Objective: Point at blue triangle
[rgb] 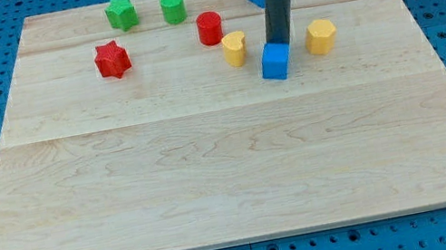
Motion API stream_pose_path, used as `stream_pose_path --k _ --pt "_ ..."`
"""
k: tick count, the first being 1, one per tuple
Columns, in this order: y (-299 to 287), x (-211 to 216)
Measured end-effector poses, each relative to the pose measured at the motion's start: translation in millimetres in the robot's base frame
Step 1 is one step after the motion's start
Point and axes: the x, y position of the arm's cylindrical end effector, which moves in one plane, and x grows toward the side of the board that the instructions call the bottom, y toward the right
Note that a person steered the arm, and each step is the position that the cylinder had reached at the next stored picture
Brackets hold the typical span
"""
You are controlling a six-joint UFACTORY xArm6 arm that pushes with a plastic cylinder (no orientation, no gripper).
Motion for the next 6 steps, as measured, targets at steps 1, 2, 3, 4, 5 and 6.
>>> stream_pose_path --k 1,2,3,4,5,6 --pt "0 44" --pt "-7 62" --pt "1 17" --pt "18 -39" --pt "45 -98" --pt "69 -156"
